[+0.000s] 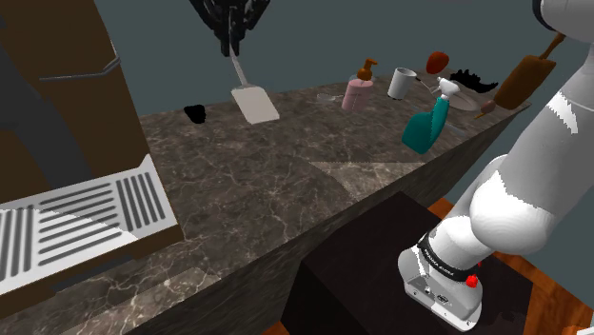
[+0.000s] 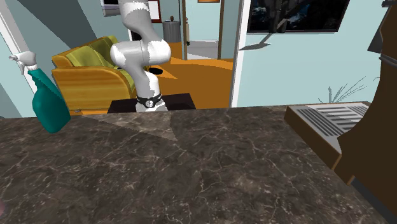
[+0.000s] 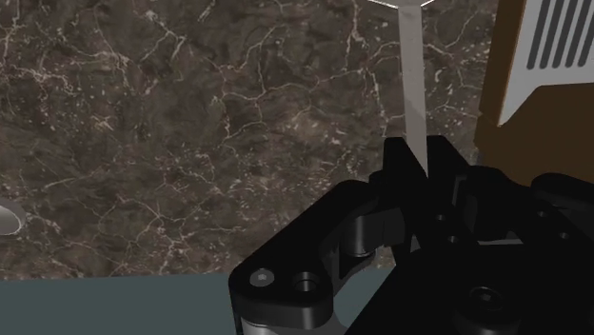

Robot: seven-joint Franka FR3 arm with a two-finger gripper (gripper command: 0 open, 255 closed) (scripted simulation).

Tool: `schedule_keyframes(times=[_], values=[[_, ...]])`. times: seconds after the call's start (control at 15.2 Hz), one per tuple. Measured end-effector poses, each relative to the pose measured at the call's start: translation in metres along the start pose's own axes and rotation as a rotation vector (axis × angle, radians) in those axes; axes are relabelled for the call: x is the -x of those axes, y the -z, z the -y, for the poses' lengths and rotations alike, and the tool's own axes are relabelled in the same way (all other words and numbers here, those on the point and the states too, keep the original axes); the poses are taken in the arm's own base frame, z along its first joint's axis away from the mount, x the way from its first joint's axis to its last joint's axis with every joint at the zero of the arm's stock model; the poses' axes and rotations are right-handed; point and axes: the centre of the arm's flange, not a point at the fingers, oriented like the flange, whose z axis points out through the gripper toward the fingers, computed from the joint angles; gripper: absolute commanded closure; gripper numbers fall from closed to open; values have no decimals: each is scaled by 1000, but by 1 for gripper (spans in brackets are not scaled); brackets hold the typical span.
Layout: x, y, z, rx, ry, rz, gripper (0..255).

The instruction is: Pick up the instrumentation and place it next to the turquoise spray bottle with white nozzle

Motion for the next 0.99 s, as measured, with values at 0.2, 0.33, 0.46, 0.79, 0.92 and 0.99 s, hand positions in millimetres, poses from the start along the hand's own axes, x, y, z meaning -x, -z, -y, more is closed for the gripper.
schedule_keyframes(times=[0.2, 0.33, 0.46, 0.79, 0.92, 0.99], values=[[2, 12, -7, 1, -1, 0, 255], [10, 14, -27, 1, -1, 0, 255], [17, 20, -47, 2, 0, 0, 255], [42, 19, -109, 2, -1, 0, 255], [54, 18, -136, 2, -1, 0, 255], [61, 17, -146, 2, -1, 0, 255]])
